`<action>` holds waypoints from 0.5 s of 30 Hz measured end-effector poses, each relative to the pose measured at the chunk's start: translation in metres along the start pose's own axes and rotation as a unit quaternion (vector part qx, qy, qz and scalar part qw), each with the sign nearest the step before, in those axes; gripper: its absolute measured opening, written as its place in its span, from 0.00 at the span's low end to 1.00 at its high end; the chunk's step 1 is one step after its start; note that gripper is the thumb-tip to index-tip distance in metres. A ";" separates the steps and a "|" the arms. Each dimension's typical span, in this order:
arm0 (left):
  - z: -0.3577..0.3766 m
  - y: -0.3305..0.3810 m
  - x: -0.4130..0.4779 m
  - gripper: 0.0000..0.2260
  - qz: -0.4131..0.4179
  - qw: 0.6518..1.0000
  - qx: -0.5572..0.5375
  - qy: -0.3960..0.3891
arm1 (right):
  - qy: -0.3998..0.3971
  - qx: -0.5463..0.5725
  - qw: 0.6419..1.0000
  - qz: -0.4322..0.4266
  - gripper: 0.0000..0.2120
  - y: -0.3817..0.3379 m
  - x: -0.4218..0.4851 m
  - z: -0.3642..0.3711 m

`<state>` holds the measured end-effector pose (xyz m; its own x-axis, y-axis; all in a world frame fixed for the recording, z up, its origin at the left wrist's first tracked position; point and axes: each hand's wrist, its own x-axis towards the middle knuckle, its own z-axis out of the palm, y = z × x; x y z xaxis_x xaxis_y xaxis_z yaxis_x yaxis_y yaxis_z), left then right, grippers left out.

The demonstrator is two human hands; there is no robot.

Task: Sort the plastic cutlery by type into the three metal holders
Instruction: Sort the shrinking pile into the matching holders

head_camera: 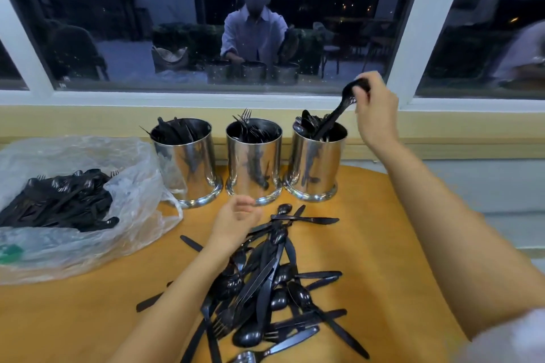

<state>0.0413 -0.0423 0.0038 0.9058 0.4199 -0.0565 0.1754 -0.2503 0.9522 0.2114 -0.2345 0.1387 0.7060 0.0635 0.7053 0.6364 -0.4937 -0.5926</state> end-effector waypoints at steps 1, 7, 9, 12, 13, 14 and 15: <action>0.000 -0.009 0.006 0.08 0.013 1.000 0.026 0.009 | 0.014 -0.020 1.000 0.000 0.06 0.007 0.012 -0.001; 0.007 -0.049 0.031 0.04 0.044 0.991 0.127 0.016 | -0.184 -0.171 0.967 0.049 0.08 0.050 0.022 0.045; 0.010 -0.055 0.035 0.03 0.048 0.987 0.153 0.006 | -0.306 -0.243 0.918 0.067 0.15 0.057 0.018 0.057; 0.012 -0.058 0.038 0.03 0.055 0.984 0.169 -0.005 | -0.313 -0.201 0.923 0.095 0.22 0.052 0.019 0.056; 0.012 -0.058 0.038 0.04 0.056 0.984 0.168 -0.007 | -0.295 -0.190 0.932 0.091 0.23 0.050 0.020 0.053; 0.012 -0.058 0.038 0.04 0.056 0.984 0.168 -0.009 | -0.272 -0.184 0.941 0.078 0.23 0.047 0.019 0.048; 0.010 -0.058 0.038 0.05 0.056 0.984 0.169 -0.010 | -0.241 -0.173 0.953 0.057 0.21 0.043 0.016 0.043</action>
<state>0.0691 -0.0210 -0.0570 0.9333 0.3576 0.0338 0.1897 -0.5707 0.7989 0.2638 -0.2175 0.1076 0.8787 0.3423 0.3327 0.4646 -0.7730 -0.4319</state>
